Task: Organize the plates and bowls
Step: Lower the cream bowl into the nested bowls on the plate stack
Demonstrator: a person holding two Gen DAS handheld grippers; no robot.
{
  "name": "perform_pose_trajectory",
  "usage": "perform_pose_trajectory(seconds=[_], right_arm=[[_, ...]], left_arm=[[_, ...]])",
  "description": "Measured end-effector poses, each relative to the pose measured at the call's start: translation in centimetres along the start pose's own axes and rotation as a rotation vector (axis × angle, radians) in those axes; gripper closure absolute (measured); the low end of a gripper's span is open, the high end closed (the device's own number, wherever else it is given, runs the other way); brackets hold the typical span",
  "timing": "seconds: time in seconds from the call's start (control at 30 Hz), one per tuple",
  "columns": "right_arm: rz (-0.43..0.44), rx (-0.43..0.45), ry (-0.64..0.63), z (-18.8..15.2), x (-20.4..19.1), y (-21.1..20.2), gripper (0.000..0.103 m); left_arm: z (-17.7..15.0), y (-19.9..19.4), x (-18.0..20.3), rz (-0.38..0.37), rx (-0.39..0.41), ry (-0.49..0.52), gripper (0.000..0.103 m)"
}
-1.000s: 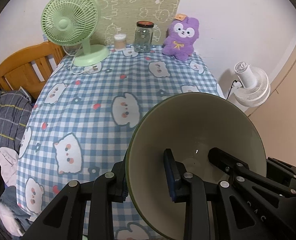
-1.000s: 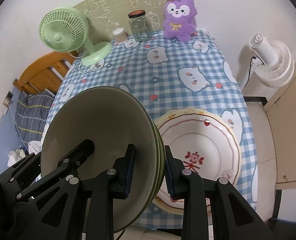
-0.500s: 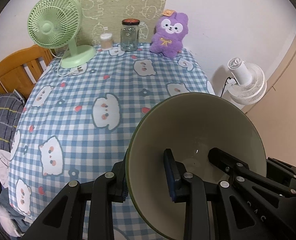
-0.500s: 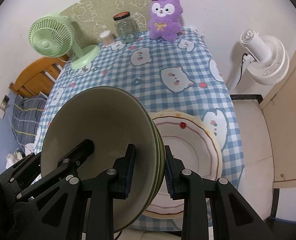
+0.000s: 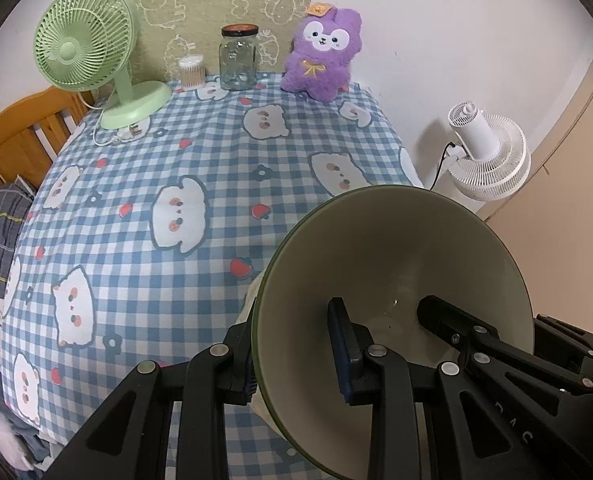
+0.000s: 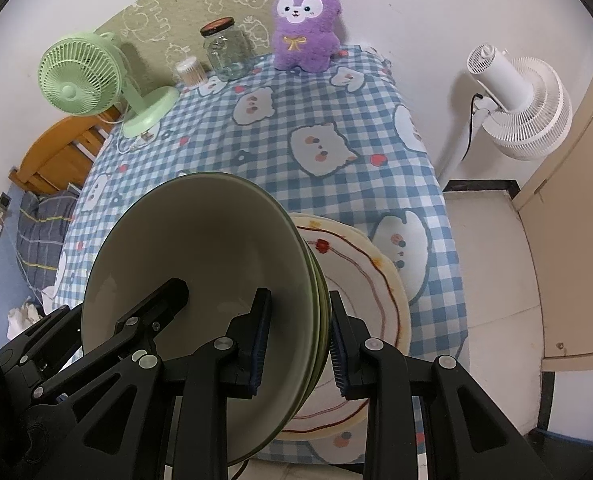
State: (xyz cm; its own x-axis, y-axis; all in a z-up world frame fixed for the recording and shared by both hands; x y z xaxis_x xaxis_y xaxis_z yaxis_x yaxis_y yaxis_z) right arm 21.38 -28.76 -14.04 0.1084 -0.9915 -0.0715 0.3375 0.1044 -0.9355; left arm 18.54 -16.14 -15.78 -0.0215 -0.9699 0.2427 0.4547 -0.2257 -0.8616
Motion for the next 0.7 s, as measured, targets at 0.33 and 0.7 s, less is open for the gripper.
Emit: perform_pose_trajectory(seconds=[0.33, 0.7], right_arm=[[0.002, -0.041, 0.003, -0.5, 1.4, 1.7, 0.072], [0.022, -0.086, 0.010, -1.1, 1.9, 3.6, 0.072]], left_arm=[[-0.6, 1.7, 0.7, 0.004, -0.037, -0.014, 0.076], [-1.3, 3.1, 0.7, 0.025, -0.061, -0.024, 0.076]])
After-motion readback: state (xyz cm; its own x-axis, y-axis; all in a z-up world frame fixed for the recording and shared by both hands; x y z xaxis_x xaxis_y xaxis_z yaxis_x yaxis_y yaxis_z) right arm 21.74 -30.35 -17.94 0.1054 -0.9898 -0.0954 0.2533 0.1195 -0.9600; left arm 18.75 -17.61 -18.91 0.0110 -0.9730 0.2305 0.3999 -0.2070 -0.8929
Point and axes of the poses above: each gripper's, at about its wrist camera, not at the fingertips, and y roughly the way its jaws point, x to its right, z to its top, the point moved 3 cm from there along y, roughly the way its jaws point, and after that the axes turned 7 degrees about -z, right-handed, at the moved point
